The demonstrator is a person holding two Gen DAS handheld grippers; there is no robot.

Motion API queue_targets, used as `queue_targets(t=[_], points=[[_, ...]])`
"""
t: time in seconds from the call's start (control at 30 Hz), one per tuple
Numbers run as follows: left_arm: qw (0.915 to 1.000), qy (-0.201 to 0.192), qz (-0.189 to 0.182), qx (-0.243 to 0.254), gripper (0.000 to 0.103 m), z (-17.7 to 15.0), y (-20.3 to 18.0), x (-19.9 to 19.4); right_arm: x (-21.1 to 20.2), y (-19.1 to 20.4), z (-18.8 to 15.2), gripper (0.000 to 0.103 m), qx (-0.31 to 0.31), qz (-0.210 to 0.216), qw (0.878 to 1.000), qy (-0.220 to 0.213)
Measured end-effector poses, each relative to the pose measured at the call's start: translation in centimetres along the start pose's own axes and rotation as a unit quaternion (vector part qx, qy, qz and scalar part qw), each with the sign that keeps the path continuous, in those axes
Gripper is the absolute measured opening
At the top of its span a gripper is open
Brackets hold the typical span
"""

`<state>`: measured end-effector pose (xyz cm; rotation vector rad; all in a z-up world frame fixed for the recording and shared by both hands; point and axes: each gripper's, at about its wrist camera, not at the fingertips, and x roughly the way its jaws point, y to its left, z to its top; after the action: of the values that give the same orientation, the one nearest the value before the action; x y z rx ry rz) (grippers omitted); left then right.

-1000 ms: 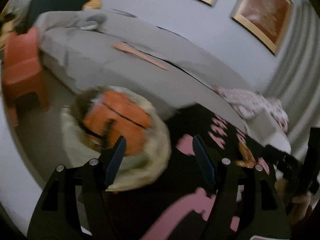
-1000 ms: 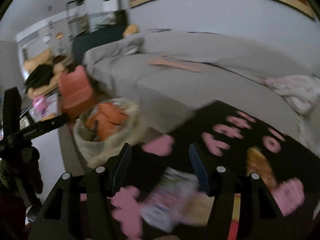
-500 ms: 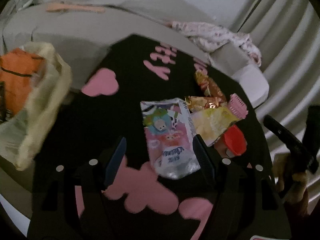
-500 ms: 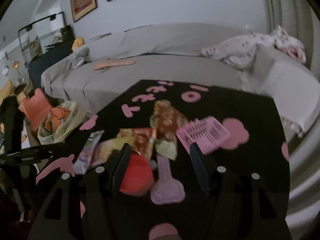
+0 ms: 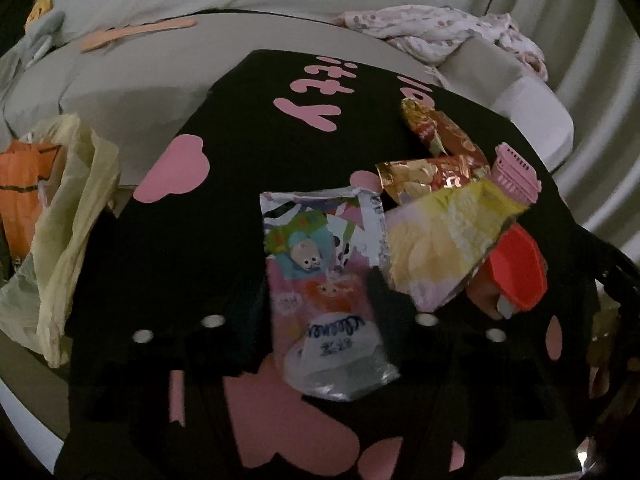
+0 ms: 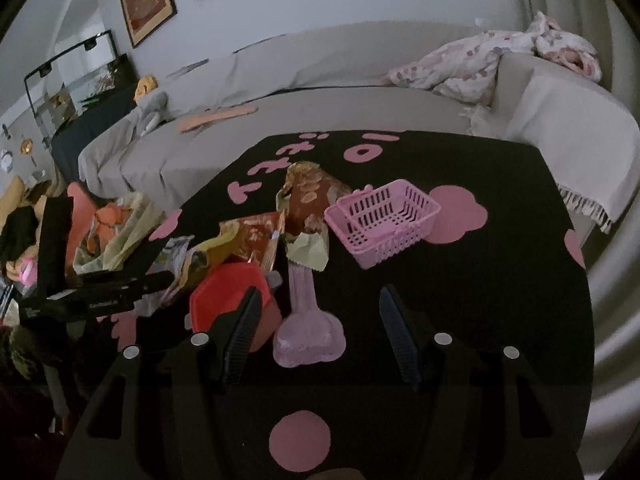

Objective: Collect trash
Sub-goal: 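Grasp the cartoon-printed snack packet with the left tool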

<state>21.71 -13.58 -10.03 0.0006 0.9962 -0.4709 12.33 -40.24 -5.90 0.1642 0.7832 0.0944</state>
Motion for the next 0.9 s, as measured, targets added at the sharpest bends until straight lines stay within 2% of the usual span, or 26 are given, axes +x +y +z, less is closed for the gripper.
queue_targets(t=[0.07, 0.13, 0.33, 0.5, 0.6, 0.7, 0.8, 0.9], points=[[1.0000, 0.001, -0.007, -0.002, 0.029, -0.3, 0.3, -0.2, 0.6, 0.3, -0.1, 0.058, -0.012, -0.003, 1.000, 0.012], [1.0000, 0.001, -0.007, -0.003, 0.027, -0.6, 0.8, -0.5, 1.3, 0.4, -0.3, 0.058, -0.021, -0.008, 0.999, 0.025], [0.9996, -0.005, 0.003, -0.028, 0.027, -1.5, 3.0, -1.5, 3.5, 1.0, -1.1, 0.058, -0.047, -0.010, 0.996, 0.076], [0.9988, -0.010, 0.015, -0.044, 0.027, -1.8, 4.6, -2.3, 4.5, 1.4, -0.9, 0.058, -0.054, -0.018, 0.994, 0.089], [0.9982, -0.012, -0.006, -0.059, 0.029, -1.9, 5.2, -2.8, 4.6, 1.4, -0.7, 0.058, -0.051, -0.017, 0.994, 0.091], [0.9976, -0.016, -0.018, -0.065, 0.035, -2.0, 5.4, -3.2, 4.9, 1.5, -0.5, 0.070, -0.054, -0.005, 0.993, 0.102], [0.9970, -0.019, -0.025, -0.070, 0.039, -2.1, 5.5, -3.5, 5.4, 2.5, -0.6, 0.075, -0.091, -0.013, 0.989, 0.118], [0.9967, -0.019, -0.030, -0.074, 0.040, -2.4, 5.5, -3.9, 5.7, 3.4, -0.8, 0.076, -0.132, -0.025, 0.983, 0.125]])
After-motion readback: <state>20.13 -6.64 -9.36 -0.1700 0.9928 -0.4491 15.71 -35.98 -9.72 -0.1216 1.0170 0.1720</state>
